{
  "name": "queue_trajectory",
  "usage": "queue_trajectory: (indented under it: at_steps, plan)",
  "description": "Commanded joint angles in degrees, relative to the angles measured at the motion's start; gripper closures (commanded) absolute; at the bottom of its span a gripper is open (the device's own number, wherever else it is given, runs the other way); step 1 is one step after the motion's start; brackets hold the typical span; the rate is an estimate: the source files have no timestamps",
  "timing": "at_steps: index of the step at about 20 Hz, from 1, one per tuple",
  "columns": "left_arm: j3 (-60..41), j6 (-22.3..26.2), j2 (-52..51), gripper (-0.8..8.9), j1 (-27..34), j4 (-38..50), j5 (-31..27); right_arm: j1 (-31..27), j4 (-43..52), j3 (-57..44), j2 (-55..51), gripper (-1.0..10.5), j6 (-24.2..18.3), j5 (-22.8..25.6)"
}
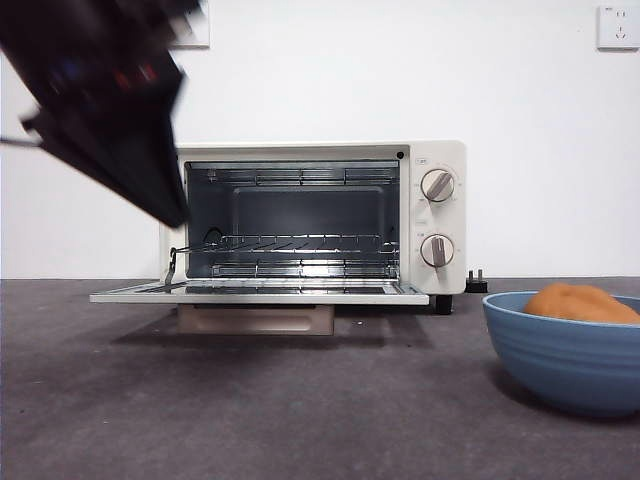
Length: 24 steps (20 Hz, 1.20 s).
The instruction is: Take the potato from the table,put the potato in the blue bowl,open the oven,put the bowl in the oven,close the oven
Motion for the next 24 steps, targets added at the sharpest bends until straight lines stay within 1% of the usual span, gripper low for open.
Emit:
queue_trajectory:
  at_steps: [1,3,4,7,9,11,16,23,24]
  plan:
    - [0.00,-0.46,-5.77,8.20,-1.36,-3.19,0.52,-0.02,3.41,-4.04,1.07,8.3,0.09,-1.03]
    - [0.00,-1.95,-11.32,8.20,-1.53,-5.77,1.57,-0.13,6.95,-8.37,2.47,7.1,0.46,0.26]
    - [0.00,-2.29,-13.62,8.20,-1.53,-6.78,1.55,-0.22,8.90,-9.97,3.02,7.1,0.46,1.11]
    - [0.02,-2.84,-20.35,8.20,-1.51,-10.49,1.46,-2.05,14.12,-13.25,6.12,7.1,1.01,1.42]
    - [0.02,-2.99,-23.50,8.20,-1.51,-13.03,1.33,-3.87,15.87,-14.12,9.25,7.1,2.25,3.34]
    - [0.02,-2.99,-25.83,8.20,-1.51,-15.43,0.81,-5.77,17.81,-14.25,11.85,7.2,2.23,3.69]
    - [0.02,-2.99,-27.98,8.20,-1.51,-16.90,0.81,-7.93,21.14,-14.27,19.58,7.2,1.97,3.30]
    - [0.02,-2.99,-27.98,8.20,-1.51,-17.42,0.83,-7.98,24.65,-14.27,27.91,7.3,2.19,4.02]
    - [0.02,-2.99,-27.96,8.20,-1.51,-17.70,0.81,-7.98,24.59,-14.27,28.17,8.0,2.36,4.04]
